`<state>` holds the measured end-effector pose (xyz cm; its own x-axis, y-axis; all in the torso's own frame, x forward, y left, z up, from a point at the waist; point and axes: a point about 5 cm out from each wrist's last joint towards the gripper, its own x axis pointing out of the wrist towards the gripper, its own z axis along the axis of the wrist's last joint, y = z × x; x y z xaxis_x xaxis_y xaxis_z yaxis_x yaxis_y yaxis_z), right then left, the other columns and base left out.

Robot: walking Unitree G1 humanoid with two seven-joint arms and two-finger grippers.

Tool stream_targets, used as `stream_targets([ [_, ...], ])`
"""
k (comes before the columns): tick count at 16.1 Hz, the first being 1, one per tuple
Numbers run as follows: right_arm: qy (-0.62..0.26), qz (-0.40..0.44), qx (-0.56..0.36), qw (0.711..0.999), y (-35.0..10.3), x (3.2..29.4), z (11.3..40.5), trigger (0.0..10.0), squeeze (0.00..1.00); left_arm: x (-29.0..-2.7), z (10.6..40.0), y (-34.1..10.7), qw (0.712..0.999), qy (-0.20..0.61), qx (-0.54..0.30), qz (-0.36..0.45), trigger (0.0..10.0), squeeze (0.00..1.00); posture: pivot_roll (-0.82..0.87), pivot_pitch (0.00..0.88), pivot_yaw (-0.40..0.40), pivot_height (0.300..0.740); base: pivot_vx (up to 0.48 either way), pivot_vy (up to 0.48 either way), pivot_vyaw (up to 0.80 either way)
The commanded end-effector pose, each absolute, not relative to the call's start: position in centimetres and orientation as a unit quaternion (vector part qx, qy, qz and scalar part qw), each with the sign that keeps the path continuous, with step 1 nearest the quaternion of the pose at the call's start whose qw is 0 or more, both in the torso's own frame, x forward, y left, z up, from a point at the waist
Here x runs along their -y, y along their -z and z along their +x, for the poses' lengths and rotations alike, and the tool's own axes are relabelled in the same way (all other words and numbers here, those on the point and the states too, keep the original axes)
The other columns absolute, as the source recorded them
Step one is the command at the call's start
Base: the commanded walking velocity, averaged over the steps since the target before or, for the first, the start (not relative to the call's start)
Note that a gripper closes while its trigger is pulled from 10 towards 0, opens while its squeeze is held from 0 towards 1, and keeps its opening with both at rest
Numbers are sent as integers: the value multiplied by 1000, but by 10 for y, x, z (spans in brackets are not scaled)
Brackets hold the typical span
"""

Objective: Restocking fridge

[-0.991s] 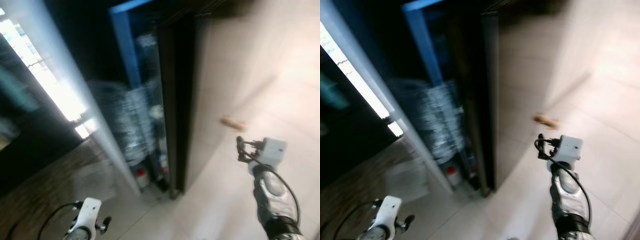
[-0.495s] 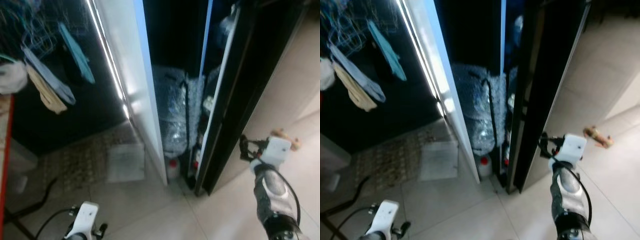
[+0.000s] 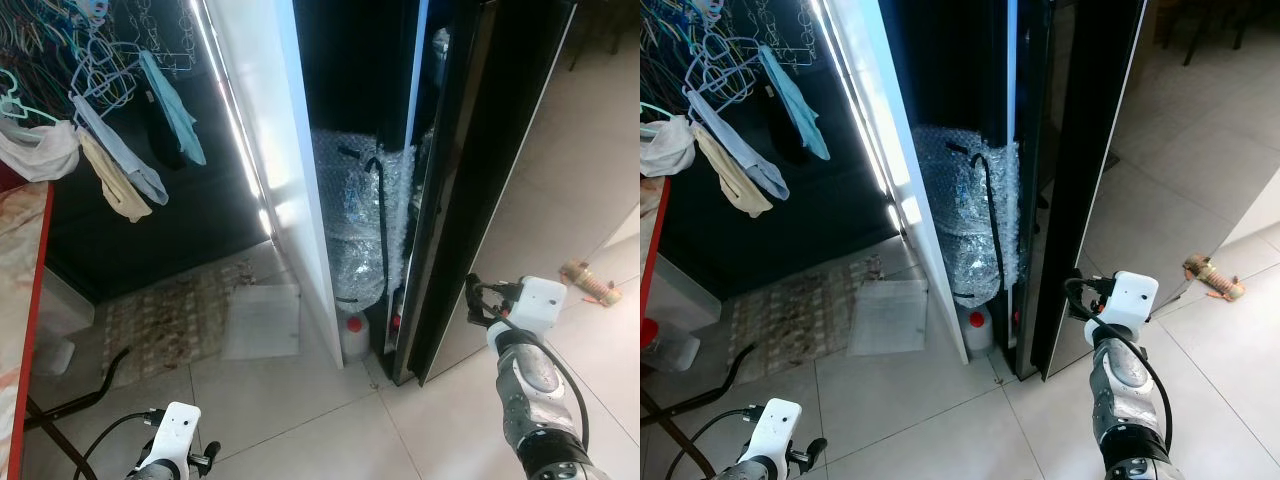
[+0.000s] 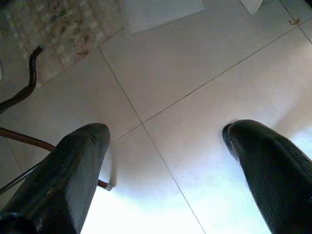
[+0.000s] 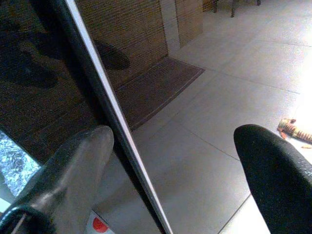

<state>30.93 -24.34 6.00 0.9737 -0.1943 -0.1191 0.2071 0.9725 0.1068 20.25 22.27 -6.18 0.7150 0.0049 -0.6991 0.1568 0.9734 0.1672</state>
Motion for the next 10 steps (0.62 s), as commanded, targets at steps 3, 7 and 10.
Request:
stream_targets([
  [3,94,56,-58,992,-58,239,311,10000,0,-231,195,65,912,35,-391,116,10000,0,-191,82,146,740,281,0,0],
  [7,86,56,-56,993,-59,234,313,10000,0,-230,195,65,912,35,-392,115,10000,0,-185,85,145,740,315,0,0],
  [10,84,55,-57,993,-58,233,313,10000,0,-230,195,65,912,35,-392,114,10000,0,-186,88,144,740,339,0,0],
])
